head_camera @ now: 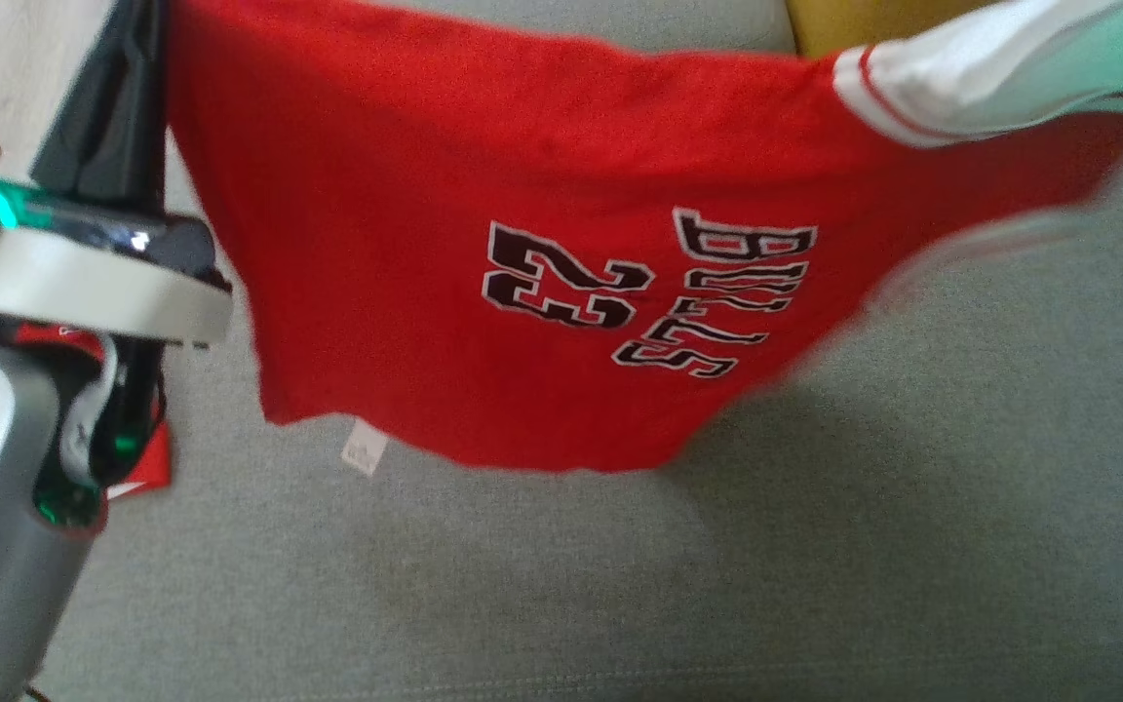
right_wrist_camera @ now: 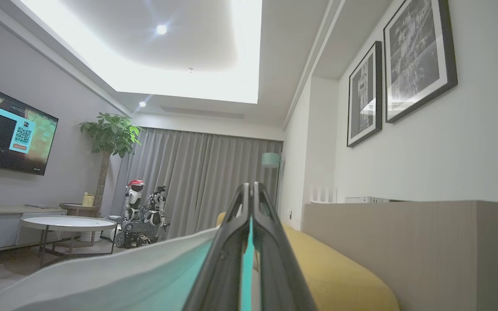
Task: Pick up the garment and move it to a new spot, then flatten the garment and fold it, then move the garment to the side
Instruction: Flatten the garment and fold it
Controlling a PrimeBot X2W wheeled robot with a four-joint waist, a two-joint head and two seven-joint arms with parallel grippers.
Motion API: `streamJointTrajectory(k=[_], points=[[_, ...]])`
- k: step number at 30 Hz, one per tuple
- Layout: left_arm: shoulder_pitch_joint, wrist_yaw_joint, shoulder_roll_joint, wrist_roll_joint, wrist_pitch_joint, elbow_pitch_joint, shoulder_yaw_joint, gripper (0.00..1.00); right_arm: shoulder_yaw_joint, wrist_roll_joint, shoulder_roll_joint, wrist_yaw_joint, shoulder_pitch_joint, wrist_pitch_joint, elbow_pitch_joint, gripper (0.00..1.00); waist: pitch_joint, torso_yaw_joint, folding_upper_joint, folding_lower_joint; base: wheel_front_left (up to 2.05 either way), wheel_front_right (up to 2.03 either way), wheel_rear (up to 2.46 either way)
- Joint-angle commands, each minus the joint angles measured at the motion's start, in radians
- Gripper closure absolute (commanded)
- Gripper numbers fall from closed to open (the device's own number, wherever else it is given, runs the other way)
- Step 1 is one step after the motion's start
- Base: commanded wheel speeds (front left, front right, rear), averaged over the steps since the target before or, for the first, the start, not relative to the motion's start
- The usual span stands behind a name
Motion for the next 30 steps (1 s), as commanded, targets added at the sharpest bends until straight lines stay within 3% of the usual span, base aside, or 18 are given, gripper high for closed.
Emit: streamJointTrajectory(k=[1,8,14,22,23,30], points=[[-0.081,0.008,0.044,0.010,0.010,-0.030,0.059,1.00,0.011,-0.003,-0.017,-0.001,-0.059,0.016,-0.036,1.00,-0.003,-0.002,0.0000,0.0000,0.00,0.00,0.00],[-0.130,-0.007,0.031,-0.005,0.022,-0.006,0.052,1.00,0.014,0.019,-0.028,-0.001,-0.139,0.037,-0.002,1.00,0.003,-0.007,0.0000,0.0000,0.00,0.00,0.00],[-0.228,-0.056,-0.010,-0.021,-0.001,0.097,0.032,1.00,0.042,0.059,-0.022,-0.001,-0.254,0.025,0.123,1.00,0.054,-0.008,0.0000,0.0000,0.00,0.00,0.00],[-0.487,-0.150,-0.097,-0.018,-0.078,0.403,0.009,1.00,0.106,0.102,0.015,-0.001,-0.569,-0.101,0.460,1.00,0.158,-0.010,0.0000,0.0000,0.00,0.00,0.00],[-0.487,-0.150,-0.097,-0.018,-0.078,0.403,0.009,1.00,0.106,0.102,0.015,-0.001,-0.569,-0.101,0.460,1.00,0.158,-0.010,0.0000,0.0000,0.00,0.00,0.00],[-0.731,-0.220,-0.180,0.008,-0.166,0.758,0.002,1.00,0.153,0.117,0.076,-0.001,-0.871,-0.307,0.851,1.00,0.223,-0.012,0.0000,0.0000,0.00,0.00,0.00]])
